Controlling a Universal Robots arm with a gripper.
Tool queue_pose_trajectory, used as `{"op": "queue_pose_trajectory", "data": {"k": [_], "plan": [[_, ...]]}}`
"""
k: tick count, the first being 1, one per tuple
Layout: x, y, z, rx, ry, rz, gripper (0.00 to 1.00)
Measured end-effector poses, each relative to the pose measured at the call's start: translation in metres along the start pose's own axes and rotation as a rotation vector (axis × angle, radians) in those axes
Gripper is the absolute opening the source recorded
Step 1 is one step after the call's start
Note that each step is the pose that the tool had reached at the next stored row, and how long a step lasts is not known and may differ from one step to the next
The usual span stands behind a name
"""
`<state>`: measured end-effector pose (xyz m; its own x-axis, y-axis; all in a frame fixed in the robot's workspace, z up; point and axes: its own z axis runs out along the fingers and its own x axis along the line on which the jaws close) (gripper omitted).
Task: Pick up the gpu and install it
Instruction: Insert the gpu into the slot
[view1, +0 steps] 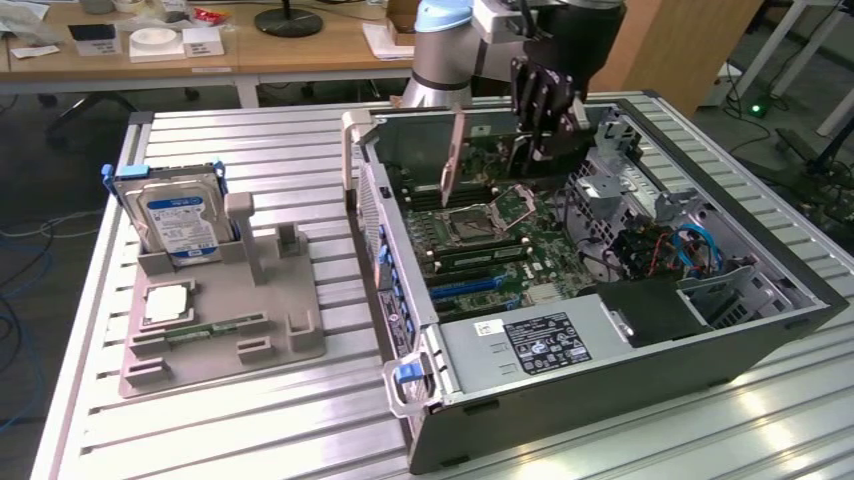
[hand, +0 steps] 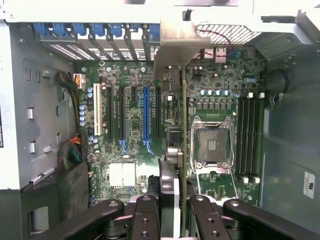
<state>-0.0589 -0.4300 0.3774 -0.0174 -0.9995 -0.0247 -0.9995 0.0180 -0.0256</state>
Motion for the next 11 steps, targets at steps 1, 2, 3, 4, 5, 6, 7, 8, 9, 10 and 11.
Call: {"op": "queue_pose_trajectory", "data": {"k": [1, 2, 3, 4, 5, 6, 7, 8, 9, 10, 11], "plan": [[0.0, 0.0, 0.0012, -0.0003, 0.0001, 0.0, 0.28], [0.001, 0.0, 0.0026, -0.0006, 0.0001, 0.0, 0.28], [0.001, 0.0001, 0.0041, -0.0006, 0.0, 0.0, 0.28], [0.001, 0.0, 0.0055, -0.001, 0.0, 0.0, 0.28], [0.002, 0.0, 0.0071, -0.0013, 0.0, 0.0, 0.28], [0.003, 0.0001, 0.0088, -0.0015, 0.0, 0.0, 0.28], [0.004, 0.0001, 0.0107, -0.0015, 0.0, 0.0, 0.28], [0.005, 0.0002, 0.0124, -0.0018, 0.0, 0.0, 0.28], [0.005, 0.0002, 0.0136, -0.002, 0.0001, 0.0, 0.28], [0.006, 0.0002, 0.0149, -0.0022, 0.0002, 0.0, 0.28], [0.007, 0.0002, 0.0167, -0.0022, 0.0, 0.0, 0.28]]}}
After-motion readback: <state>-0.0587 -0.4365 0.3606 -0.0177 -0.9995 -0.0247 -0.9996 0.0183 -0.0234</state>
